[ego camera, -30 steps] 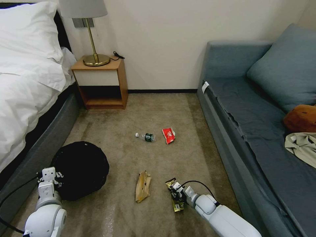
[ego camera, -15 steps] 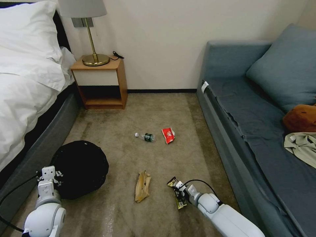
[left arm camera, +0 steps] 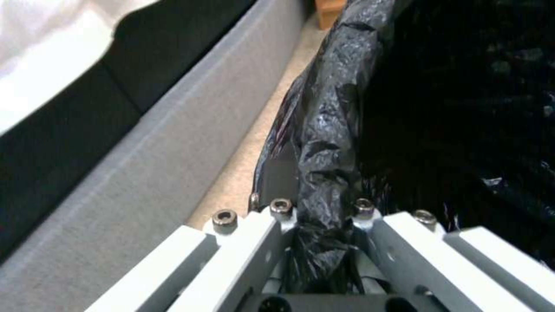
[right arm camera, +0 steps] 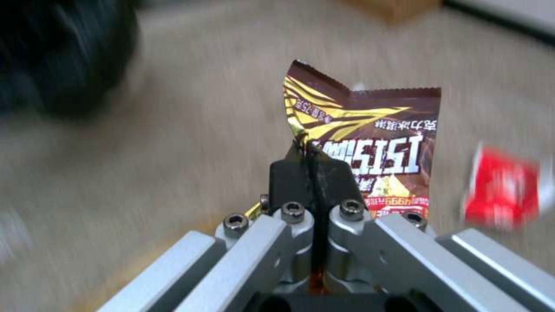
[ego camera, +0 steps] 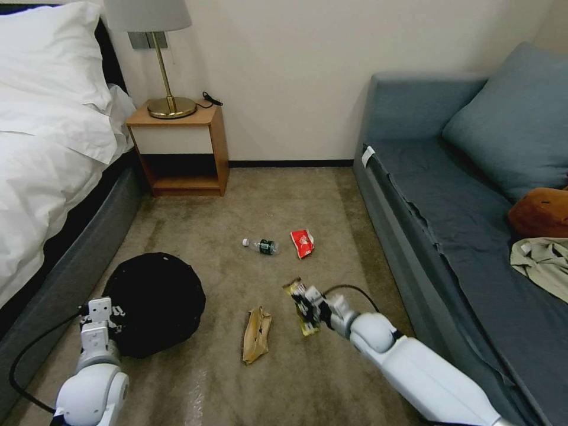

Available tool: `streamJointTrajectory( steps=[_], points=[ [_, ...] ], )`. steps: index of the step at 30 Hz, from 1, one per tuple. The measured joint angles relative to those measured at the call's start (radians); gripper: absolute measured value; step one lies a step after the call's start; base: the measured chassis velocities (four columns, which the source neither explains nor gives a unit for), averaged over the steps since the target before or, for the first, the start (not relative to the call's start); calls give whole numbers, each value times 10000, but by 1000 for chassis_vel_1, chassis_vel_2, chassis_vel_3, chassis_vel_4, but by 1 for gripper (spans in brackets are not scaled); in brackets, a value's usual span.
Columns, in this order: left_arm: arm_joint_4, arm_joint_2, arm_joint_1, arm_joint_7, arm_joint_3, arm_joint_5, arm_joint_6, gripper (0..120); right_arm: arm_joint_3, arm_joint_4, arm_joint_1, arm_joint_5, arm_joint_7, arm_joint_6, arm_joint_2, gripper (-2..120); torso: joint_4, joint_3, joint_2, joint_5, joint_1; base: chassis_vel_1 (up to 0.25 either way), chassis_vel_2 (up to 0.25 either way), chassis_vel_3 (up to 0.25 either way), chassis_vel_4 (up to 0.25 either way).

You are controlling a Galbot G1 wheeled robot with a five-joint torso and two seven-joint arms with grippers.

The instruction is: Pick up the trash bin, then pick up the garbage on the floor and place it into the trash bin.

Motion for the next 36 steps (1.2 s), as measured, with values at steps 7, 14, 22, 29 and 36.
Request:
streamJointTrajectory(
  steps=[7, 14, 22, 29, 36],
  points=[
    [52, -136, -20, -17, 295, 131, -31, 2, -243, 559, 1206, 1018, 215, -529, 1018, 0, 2, 0, 0, 0, 0, 0, 0, 0, 0],
    [58, -282, -29, -31, 441, 283, -107, 2, -1449, 130, 2151, 1832, 151, -533, 2172, 0, 2, -1, 0, -1, 0, 0, 0, 0, 0],
    [159, -390, -85, -37, 492, 327, -228, 2, -2624, -438, 2474, 2646, 167, -265, 3159, 0, 2, -1, 0, 0, 0, 0, 0, 0, 0],
    [132, -592, -108, -66, 590, 436, -237, 2, -3089, -954, 2463, 2689, 157, 113, 3698, 0, 2, -1, 0, 1, 0, 0, 0, 0, 0],
    [-99, -774, 57, -40, 611, 447, -242, 2, -3236, -1976, 2275, 2199, 152, 642, 4093, 0, 1, -1, -1, -1, 0, 0, 0, 0, 0]
  ],
)
